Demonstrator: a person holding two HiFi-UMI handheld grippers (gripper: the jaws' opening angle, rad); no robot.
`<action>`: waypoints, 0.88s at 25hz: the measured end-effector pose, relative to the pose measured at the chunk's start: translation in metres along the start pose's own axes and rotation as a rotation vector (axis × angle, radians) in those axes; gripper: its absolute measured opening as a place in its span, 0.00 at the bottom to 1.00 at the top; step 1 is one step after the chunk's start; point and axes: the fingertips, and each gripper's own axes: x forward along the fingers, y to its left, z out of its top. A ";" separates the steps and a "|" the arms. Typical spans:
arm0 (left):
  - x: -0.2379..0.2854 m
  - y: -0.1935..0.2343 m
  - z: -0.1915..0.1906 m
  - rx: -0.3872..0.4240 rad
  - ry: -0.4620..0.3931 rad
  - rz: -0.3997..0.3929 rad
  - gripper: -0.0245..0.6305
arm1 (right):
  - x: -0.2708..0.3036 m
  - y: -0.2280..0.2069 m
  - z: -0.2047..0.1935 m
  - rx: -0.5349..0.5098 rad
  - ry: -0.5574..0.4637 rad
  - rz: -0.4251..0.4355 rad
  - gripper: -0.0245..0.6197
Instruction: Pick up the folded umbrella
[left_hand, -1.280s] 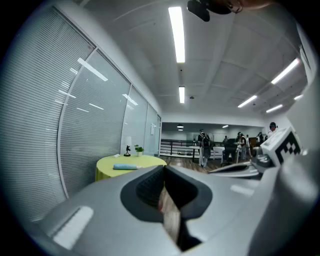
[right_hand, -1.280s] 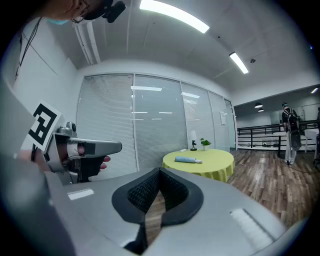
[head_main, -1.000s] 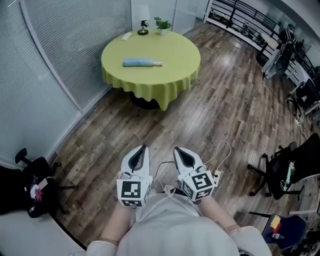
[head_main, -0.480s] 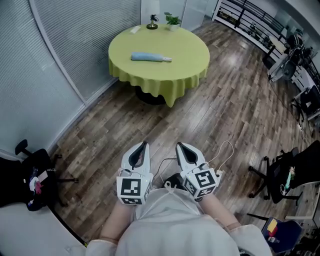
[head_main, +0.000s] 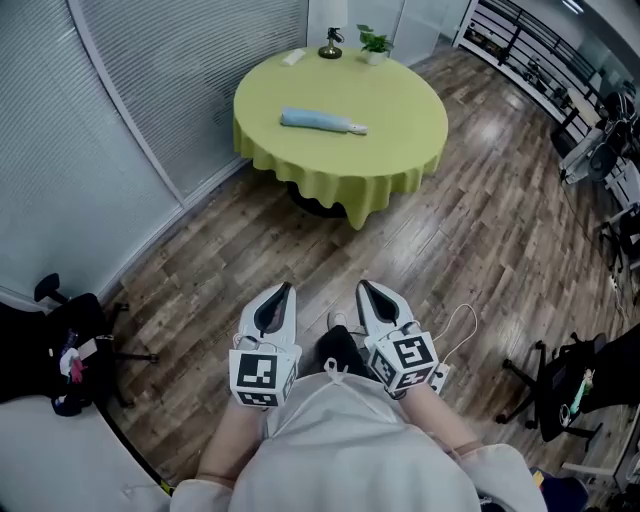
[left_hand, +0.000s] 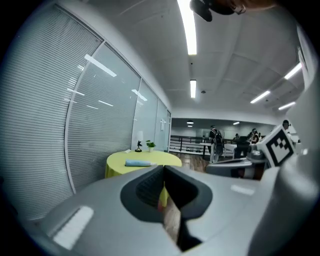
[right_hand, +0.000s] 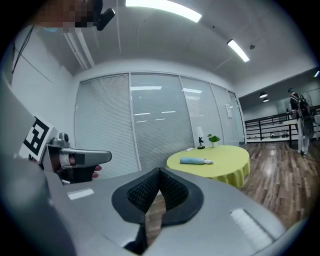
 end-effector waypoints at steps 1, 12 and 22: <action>0.015 0.004 0.003 0.005 0.005 0.004 0.05 | 0.013 -0.010 0.006 0.005 -0.006 0.009 0.04; 0.206 0.008 0.056 0.037 -0.043 -0.023 0.05 | 0.148 -0.159 0.069 0.003 -0.001 0.069 0.04; 0.329 0.035 0.055 0.021 -0.017 0.006 0.05 | 0.228 -0.244 0.076 -0.008 0.047 0.061 0.04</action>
